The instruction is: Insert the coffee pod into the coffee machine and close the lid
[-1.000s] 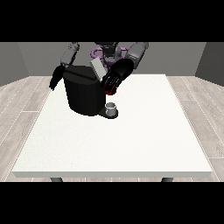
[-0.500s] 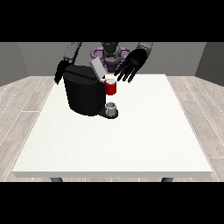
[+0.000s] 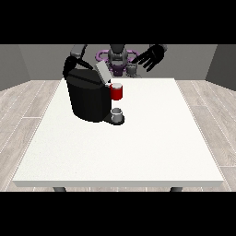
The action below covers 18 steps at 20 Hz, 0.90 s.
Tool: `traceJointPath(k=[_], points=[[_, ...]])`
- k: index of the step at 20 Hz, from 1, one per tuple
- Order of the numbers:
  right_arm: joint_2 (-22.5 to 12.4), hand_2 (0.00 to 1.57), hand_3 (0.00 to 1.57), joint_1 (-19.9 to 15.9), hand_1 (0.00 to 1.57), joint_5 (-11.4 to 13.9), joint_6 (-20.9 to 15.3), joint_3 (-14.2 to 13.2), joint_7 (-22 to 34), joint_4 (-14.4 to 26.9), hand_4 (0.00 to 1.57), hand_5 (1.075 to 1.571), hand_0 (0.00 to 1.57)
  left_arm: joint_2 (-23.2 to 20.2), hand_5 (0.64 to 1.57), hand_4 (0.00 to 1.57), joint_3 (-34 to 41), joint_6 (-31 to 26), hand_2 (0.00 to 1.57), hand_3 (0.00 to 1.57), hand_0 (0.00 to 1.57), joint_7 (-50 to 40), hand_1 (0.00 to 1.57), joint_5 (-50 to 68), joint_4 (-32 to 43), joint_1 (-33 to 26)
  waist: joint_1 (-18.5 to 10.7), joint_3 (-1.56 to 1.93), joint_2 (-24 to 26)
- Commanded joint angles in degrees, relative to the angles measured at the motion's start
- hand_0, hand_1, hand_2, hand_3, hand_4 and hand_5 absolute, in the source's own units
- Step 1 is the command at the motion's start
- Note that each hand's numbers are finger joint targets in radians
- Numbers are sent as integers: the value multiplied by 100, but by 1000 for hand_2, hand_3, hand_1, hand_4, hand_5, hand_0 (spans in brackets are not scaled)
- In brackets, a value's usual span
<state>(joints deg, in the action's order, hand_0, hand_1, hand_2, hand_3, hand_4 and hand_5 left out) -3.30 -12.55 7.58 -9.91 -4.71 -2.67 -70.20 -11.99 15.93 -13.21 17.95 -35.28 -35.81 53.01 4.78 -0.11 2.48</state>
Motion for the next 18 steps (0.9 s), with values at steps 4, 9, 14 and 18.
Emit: traceJointPath(k=[4, 9, 14, 18], points=[[-37, 0, 0, 84, 0, -325, 446, 35, 253, -287, 0, 1571, 0, 996, 1571, 394, 721, -251, 0, 0, 0, 219, 0, 1093, 223, -1338, -892, 4, 1314], [-284, 0, 0, 149, 0, -339, 910, 210, 115, -506, 196, 1571, 0, 1089, 1571, 323, 619, -393, 0, 0, 0, 7, 0, 1192, 52, -1795, -1040, 12, 1465], [-596, 0, 0, -534, 0, -281, 967, 80, 360, -634, 80, 1571, 0, 801, 1571, 414, 537, -648, 0, 0, 0, 55, 0, 1464, -460, -2040, -1190, 11, 1046], [-624, 0, 0, -802, 0, -391, 678, -325, 616, -107, 0, 1571, 0, 1192, 1571, 368, 121, -609, 0, 0, 0, -110, 0, 1889, -890, -2393, -1676, 13, 1114]])
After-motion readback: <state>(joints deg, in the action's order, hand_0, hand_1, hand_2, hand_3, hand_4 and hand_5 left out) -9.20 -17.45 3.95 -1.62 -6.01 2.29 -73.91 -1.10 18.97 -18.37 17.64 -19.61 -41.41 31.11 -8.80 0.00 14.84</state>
